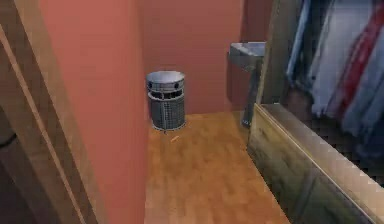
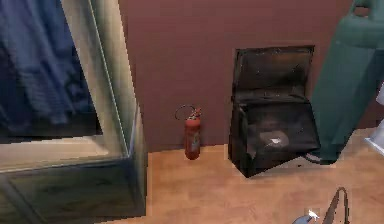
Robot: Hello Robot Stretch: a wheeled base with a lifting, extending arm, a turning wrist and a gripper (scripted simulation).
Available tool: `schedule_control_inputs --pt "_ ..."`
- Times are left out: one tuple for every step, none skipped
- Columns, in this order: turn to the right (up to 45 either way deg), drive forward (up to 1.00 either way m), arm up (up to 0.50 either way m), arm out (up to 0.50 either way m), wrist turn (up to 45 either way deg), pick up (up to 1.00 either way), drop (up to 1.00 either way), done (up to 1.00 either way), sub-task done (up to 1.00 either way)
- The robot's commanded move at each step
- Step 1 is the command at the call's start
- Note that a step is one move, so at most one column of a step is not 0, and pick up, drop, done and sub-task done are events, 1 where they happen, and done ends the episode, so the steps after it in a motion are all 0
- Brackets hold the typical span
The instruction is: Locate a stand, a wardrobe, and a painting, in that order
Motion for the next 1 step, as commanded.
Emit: schedule_control_inputs --pt "-45.0 0.00 0.00 0.00 0.0 0.00 0.00 0.00 0.00"
